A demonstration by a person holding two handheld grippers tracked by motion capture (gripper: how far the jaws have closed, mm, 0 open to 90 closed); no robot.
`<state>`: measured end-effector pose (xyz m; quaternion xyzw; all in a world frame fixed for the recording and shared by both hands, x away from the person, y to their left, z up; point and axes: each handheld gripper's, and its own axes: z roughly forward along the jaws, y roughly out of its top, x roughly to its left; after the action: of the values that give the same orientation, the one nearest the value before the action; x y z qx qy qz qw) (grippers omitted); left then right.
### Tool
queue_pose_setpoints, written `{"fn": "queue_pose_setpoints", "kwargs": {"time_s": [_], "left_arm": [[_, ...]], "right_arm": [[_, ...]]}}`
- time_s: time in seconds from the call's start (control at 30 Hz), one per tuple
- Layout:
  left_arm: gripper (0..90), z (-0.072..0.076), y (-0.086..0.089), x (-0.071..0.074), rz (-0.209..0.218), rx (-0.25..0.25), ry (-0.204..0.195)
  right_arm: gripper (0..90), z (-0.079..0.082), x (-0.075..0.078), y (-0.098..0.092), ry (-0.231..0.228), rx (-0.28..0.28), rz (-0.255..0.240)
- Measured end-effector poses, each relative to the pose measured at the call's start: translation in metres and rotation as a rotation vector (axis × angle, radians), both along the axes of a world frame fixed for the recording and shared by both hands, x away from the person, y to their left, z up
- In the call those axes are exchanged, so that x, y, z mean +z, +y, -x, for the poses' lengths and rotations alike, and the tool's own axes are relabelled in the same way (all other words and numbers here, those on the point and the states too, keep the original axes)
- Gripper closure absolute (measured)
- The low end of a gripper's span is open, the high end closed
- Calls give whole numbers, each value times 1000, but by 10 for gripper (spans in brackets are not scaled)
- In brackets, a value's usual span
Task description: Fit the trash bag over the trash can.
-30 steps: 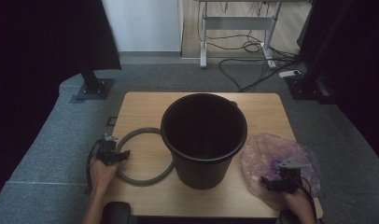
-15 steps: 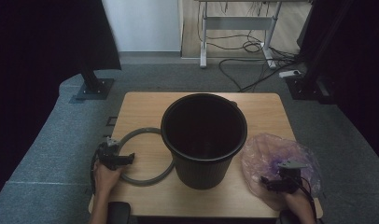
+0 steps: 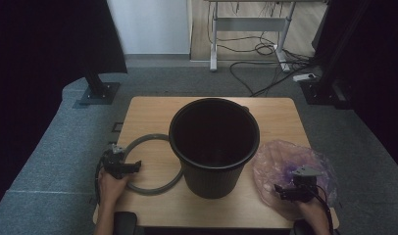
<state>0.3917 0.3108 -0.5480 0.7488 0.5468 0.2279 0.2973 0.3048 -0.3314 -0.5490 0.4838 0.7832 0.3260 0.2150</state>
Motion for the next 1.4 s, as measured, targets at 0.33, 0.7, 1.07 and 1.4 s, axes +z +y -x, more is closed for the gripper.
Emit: {"fn": "queue_pose_setpoints", "kwargs": {"time_s": [0.33,0.7,1.07,1.4], "left_arm": [[0,0,0,0,0,1,1],[0,0,0,0,0,3,0],[0,0,0,0,1,3,0],[0,0,0,0,-1,2,2]], "right_arm": [[0,2,28,4,-40,-8,3],[1,-20,42,-14,69,-23,17],[0,-47,26,-19,244,15,123],[210,-61,23,-21,340,7,166]]}}
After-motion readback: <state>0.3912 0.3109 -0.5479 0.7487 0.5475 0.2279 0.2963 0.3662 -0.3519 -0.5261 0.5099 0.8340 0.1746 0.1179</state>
